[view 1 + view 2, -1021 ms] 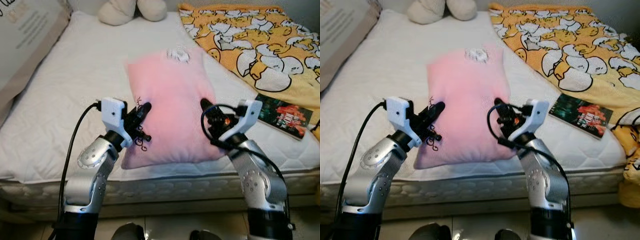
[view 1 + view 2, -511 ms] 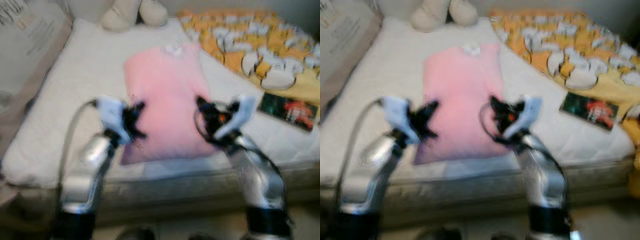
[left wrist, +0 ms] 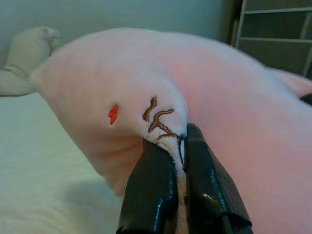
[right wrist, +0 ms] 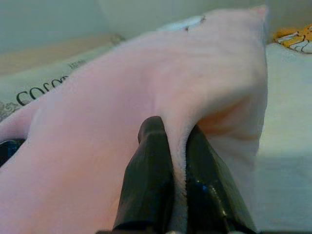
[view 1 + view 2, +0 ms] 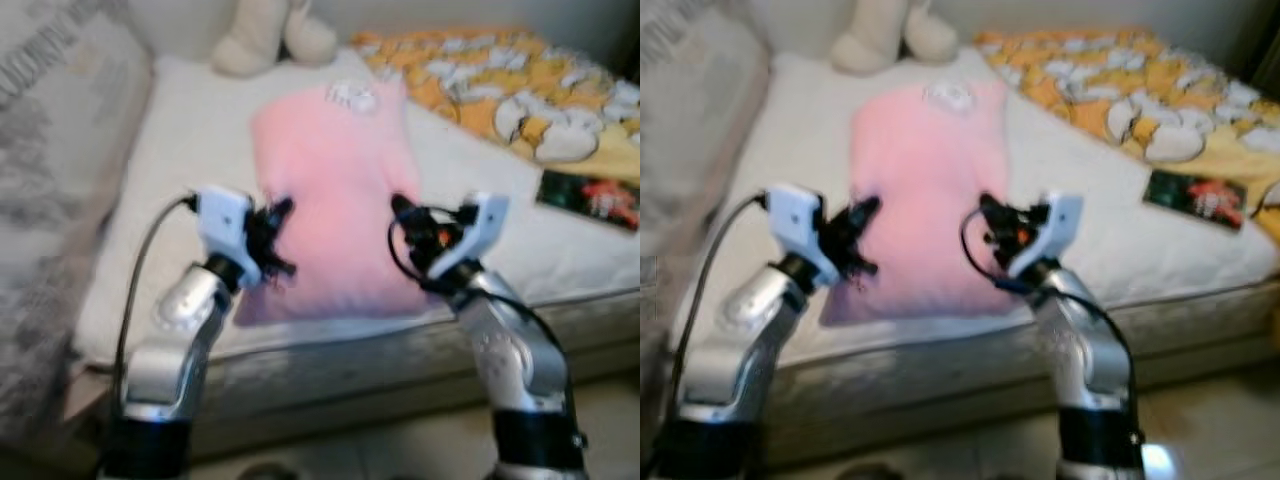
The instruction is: Clean up the room
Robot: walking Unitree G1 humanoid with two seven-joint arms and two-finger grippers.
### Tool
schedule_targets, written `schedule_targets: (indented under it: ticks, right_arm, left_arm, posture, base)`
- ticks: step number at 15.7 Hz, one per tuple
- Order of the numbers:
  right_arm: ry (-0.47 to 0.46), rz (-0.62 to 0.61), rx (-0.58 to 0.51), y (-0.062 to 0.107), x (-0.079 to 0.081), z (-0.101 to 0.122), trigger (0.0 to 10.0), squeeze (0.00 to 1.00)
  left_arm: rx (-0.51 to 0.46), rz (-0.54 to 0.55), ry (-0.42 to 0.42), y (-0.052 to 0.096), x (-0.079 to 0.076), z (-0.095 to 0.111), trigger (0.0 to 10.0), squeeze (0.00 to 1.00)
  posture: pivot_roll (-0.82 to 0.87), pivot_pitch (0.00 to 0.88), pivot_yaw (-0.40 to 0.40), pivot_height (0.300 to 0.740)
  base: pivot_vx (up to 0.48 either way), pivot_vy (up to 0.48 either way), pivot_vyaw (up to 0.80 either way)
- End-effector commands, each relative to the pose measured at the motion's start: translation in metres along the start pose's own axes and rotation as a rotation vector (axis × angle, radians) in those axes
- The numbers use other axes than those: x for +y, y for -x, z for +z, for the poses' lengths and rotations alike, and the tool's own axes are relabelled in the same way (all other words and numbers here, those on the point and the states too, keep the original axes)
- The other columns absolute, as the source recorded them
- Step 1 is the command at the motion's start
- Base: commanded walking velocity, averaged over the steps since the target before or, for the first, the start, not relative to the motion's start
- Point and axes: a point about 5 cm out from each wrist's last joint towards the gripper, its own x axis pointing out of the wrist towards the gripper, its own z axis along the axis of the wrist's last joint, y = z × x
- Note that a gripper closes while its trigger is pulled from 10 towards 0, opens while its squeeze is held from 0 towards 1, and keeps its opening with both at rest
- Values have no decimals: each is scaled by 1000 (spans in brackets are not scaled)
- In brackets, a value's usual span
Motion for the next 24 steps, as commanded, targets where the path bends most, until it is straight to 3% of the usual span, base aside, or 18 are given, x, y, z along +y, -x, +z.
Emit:
schedule_targets:
  ticks: [1,3,5,8,13,24]
  right_arm:
    - [13,65,-24,-7,12,5,10000,0]
    - [28,86,-18,-8,14,4,10000,0]
    - [32,87,-15,-9,14,4,10000,0]
    - [33,49,-13,-11,8,2,10000,0]
    - [25,17,-10,-10,2,0,10000,0]
    - [24,-27,-5,-5,-4,-4,10000,0]
  left_arm:
    - [-25,19,-29,2,6,7,10000,0]
    - [-33,28,-41,2,6,8,10000,0]
    - [-15,29,-117,2,3,8,10000,0]
    - [-16,105,-75,-1,10,8,10000,0]
    - [-32,104,-135,-2,16,14,10000,0]
    - [-16,83,-138,-3,15,12,10000,0]
  posture:
    - [26,0,32,740]
    - [27,0,30,740]
    - [28,0,30,740]
    - [28,0,33,740]
    - [31,0,36,740]
    - [29,0,46,740]
  base:
    - [0,480,800]
    - [0,217,800]
    - [0,-480,800]
    - [0,-160,267]
    - [0,0,0]
    - [411,0,0]
